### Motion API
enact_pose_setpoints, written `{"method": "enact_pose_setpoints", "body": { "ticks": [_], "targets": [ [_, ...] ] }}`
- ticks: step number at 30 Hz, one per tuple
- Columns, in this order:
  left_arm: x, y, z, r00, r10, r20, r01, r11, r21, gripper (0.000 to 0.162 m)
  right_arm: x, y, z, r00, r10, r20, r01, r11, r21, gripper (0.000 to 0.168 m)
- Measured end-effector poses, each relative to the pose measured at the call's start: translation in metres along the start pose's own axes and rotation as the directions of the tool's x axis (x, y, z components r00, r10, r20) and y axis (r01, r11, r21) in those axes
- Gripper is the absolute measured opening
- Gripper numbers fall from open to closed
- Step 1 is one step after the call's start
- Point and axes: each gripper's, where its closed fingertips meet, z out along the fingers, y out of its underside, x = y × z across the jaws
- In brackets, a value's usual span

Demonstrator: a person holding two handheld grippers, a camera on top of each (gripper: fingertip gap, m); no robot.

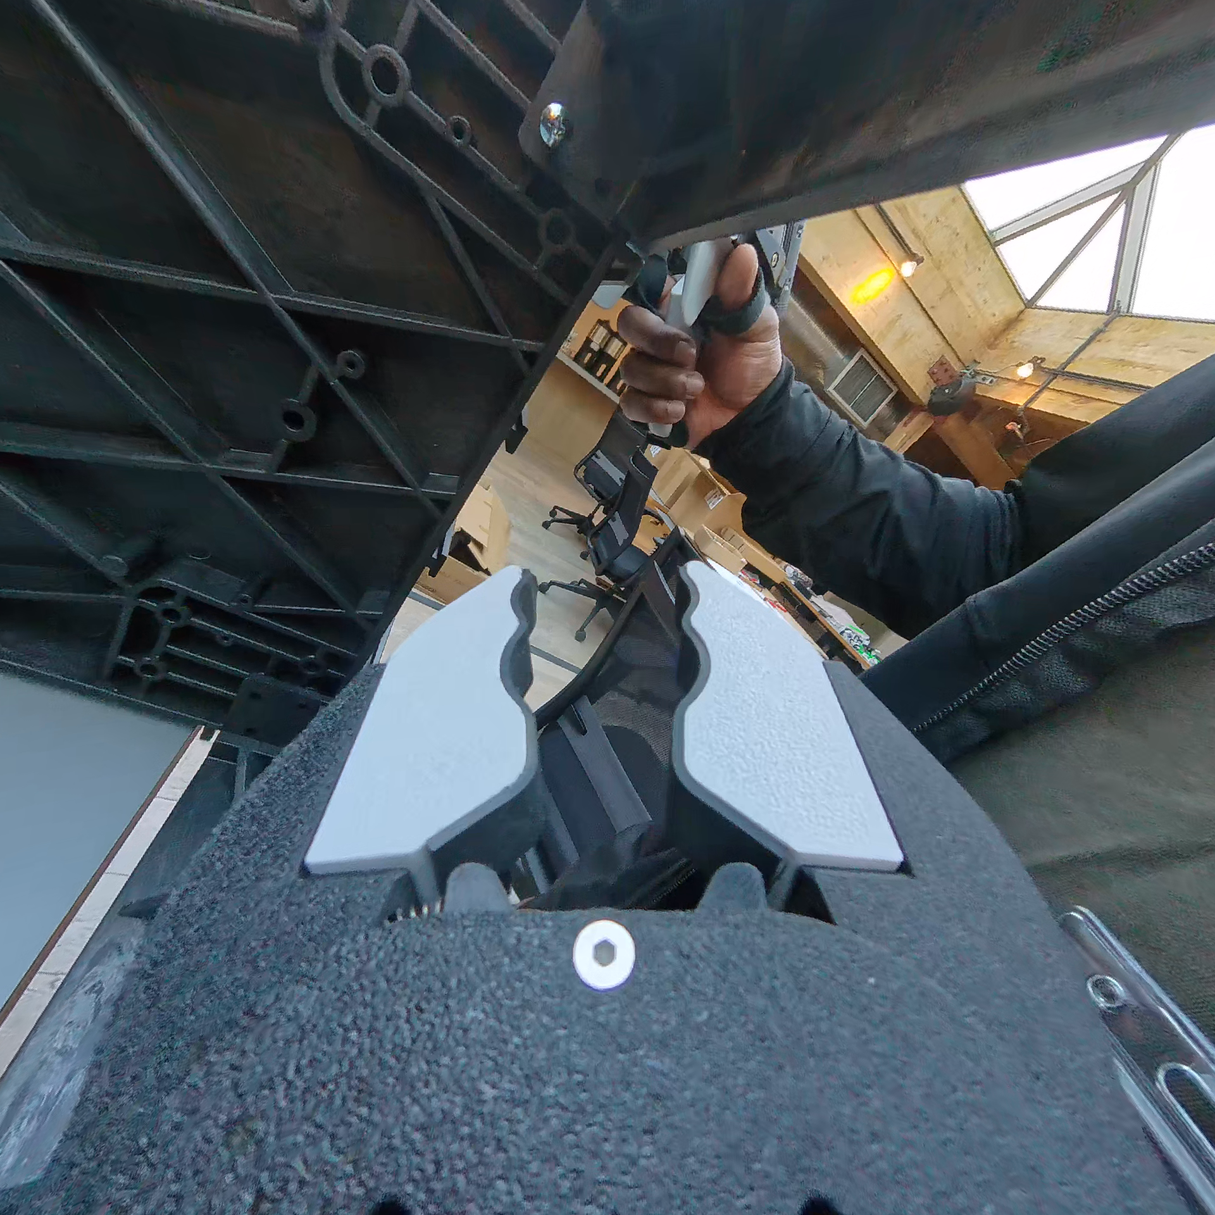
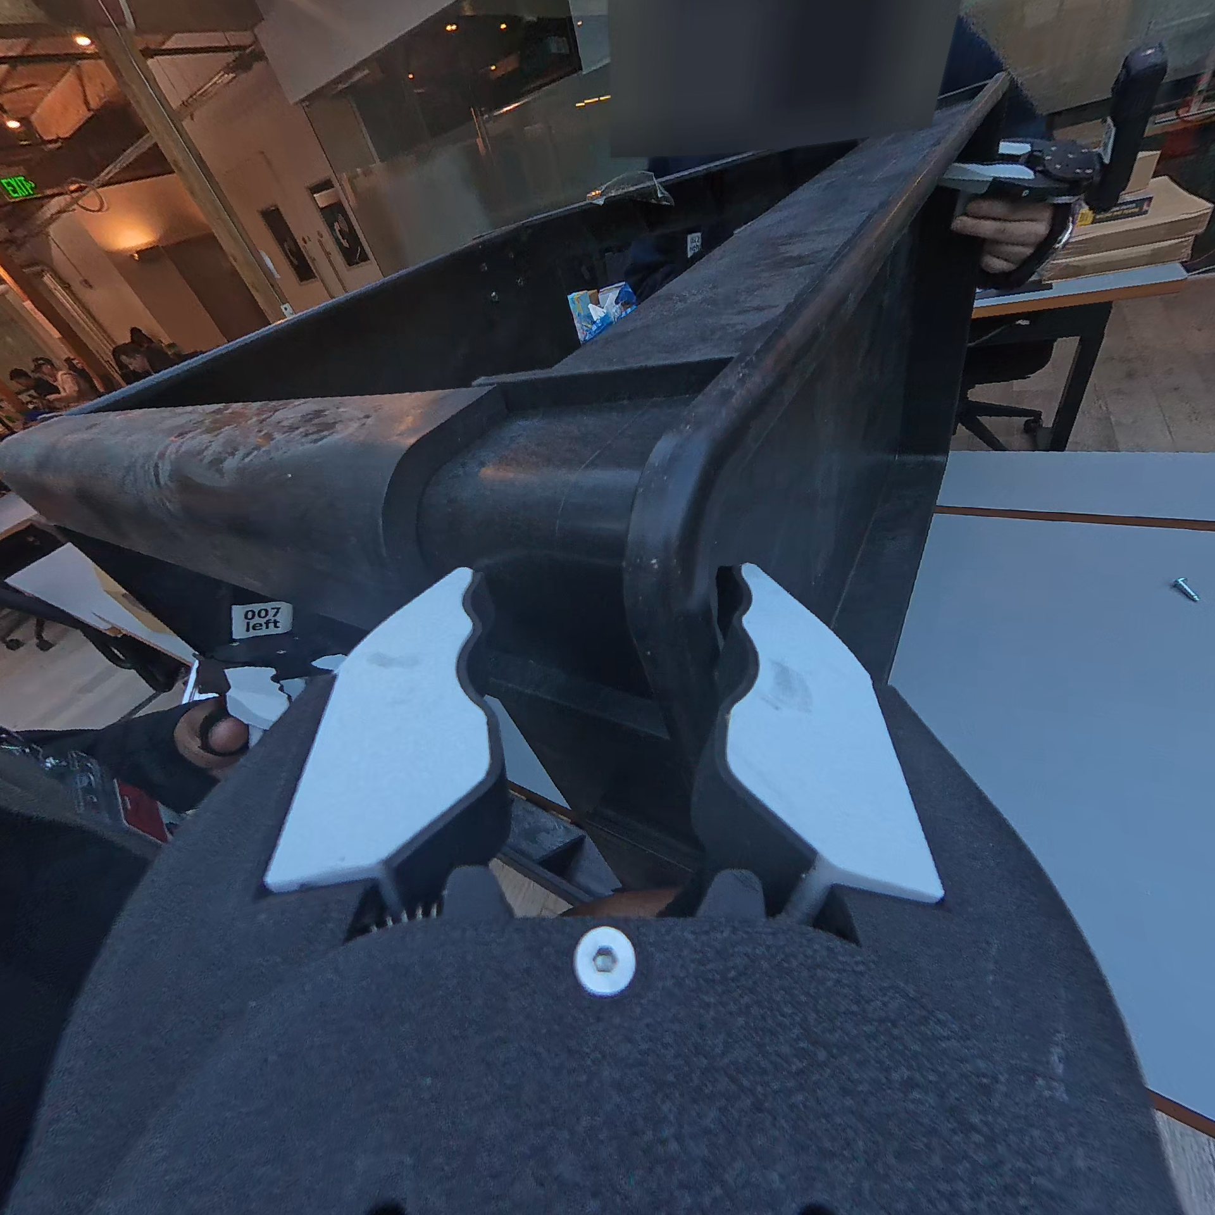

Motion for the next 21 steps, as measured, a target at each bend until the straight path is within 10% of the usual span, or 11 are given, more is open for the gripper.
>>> {"method": "enact_pose_setpoints", "body": {
  "ticks": [21],
  "targets": [
    [-0.023,-0.004,0.020,0.999,-0.012,0.030,0.013,0.999,-0.033,0.042,0.000,0.000,0.001,0.999,0.006,0.046,-0.006,1.000,-0.009,0.071]
  ]
}}
